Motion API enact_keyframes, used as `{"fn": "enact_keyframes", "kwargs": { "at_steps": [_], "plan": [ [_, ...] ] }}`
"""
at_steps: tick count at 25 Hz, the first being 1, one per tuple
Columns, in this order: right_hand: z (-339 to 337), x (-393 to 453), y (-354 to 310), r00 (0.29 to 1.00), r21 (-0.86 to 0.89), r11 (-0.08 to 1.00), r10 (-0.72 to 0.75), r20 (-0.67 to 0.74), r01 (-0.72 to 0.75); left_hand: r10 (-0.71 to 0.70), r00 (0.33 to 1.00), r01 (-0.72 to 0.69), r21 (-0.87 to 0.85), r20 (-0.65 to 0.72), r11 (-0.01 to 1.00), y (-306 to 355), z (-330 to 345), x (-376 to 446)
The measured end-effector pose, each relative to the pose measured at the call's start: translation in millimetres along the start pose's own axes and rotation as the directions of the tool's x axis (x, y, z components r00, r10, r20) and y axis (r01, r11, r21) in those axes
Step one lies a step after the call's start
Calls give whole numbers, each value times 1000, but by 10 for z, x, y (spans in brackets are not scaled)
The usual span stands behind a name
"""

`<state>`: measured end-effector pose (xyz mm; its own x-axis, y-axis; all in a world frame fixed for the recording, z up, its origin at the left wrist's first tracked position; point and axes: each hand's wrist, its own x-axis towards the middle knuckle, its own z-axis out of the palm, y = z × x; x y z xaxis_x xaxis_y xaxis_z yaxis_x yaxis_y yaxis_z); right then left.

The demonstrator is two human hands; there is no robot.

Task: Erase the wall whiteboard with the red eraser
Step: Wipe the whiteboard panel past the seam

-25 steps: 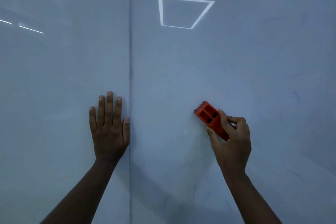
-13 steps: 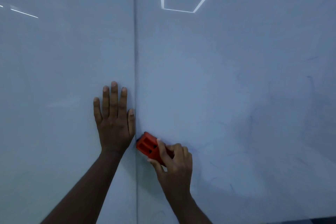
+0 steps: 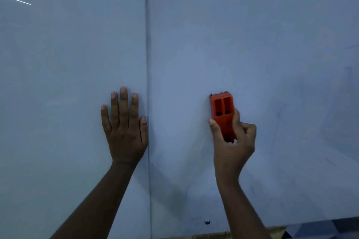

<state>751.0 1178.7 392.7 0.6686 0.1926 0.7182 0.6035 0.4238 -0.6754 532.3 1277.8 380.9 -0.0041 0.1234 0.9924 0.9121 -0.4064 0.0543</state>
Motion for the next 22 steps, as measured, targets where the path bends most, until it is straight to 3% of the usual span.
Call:
{"fn": "enact_keyframes", "kwargs": {
  "at_steps": [2, 4, 6, 8, 12, 14, 19, 22],
  "plan": [
    [41, -127, -25, 1000, -1, 1000, 3, 16, -3, -9, 1000, 9, -4, 7, 1000, 5, -5, -18],
    [105, -375, -10, 988, -69, 990, -113, 109, 121, -3, 1000, 4, -13, 10, 1000, 6, -10, -30],
    [122, -769, 123, 912, -204, 915, -279, 302, 348, -1, 1000, 1, -18, 16, 1000, -5, -10, -47],
    [42, -1179, 376, 802, -287, 803, -349, 485, 523, 2, 1000, -1, -26, 27, 1000, -8, -5, -75],
    [-176, -1577, 720, 701, -340, 694, -331, 632, 634, 32, 998, -30, -33, 45, 999, -35, -5, -169],
    [-186, -1511, 658, 712, -333, 720, -312, 629, 609, 41, 998, -39, -46, 40, 998, -39, -9, -209],
    [99, -801, 11, 905, -276, 890, -266, 333, 363, 53, 997, -48, -75, 57, 996, -39, -6, -271],
    [217, -674, -164, 911, -270, 895, -269, 312, 357, 63, 996, -57, -84, 67, 995, -57, -9, -308]
  ]
}}
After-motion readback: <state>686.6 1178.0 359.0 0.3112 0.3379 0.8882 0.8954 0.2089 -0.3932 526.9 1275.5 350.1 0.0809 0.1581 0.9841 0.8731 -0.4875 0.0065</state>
